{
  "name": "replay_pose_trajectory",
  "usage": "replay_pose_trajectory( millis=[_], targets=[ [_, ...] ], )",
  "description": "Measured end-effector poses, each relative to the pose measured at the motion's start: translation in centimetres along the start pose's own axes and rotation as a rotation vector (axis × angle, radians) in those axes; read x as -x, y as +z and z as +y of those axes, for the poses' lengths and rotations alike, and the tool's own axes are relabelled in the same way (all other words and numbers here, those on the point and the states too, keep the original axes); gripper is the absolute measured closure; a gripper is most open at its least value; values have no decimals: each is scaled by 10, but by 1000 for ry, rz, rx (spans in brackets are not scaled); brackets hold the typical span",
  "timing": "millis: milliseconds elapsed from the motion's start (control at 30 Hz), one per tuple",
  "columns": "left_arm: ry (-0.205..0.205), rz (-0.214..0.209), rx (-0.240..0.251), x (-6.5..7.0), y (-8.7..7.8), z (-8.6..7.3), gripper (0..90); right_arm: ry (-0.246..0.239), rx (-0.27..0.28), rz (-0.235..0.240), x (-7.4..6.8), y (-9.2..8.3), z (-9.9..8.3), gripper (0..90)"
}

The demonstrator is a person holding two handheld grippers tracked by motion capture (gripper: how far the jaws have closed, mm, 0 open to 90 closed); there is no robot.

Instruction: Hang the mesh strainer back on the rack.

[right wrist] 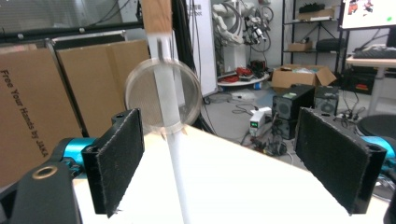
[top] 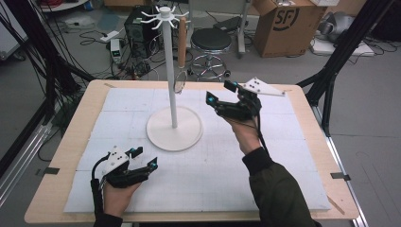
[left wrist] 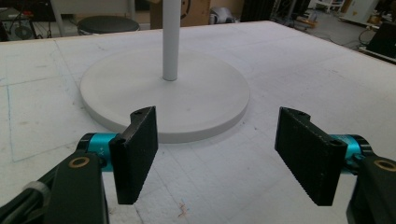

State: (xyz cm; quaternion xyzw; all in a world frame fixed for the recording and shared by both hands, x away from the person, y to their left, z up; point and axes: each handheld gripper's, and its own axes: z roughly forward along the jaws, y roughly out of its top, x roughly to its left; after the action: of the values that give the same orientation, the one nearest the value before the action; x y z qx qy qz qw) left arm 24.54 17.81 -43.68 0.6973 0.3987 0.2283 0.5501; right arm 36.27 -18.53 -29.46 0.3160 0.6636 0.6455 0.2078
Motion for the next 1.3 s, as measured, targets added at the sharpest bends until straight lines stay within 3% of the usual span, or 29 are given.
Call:
replay_pose_trajectory(
  millis=[67, 100, 167, 300, 400, 600, 667, 1033, 1300],
  targets=[
    [1, 0, 1, 0, 0, 0, 304, 0, -8, 2, 2, -5, -3, 155],
    [1, 0, 3, 0, 0, 0, 300, -5, -27, -15, 6, -22, -12, 155],
    [4, -3, 5, 0, 0, 0, 300, -5, -27, -12, 8, -27, -15, 155],
    [3, -6, 12, 0, 0, 1, 291, -15, -40, -37, 11, -62, -38, 155],
    [6, -14, 20, 2, 2, 1, 283, -37, -49, -38, 9, -77, -52, 154],
    [9, -26, 25, 4, 2, 1, 273, -28, -56, -9, 8, -102, -72, 151],
    [10, -27, 35, 4, 1, 1, 271, -16, -71, -20, 12, -113, -80, 151],
    [3, -45, 60, 5, 0, 1, 261, 29, -76, -55, 25, -135, -112, 121],
    [41, -77, 79, 7, 1, 4, 250, -3, -98, -43, 21, -143, -122, 118]
  ],
)
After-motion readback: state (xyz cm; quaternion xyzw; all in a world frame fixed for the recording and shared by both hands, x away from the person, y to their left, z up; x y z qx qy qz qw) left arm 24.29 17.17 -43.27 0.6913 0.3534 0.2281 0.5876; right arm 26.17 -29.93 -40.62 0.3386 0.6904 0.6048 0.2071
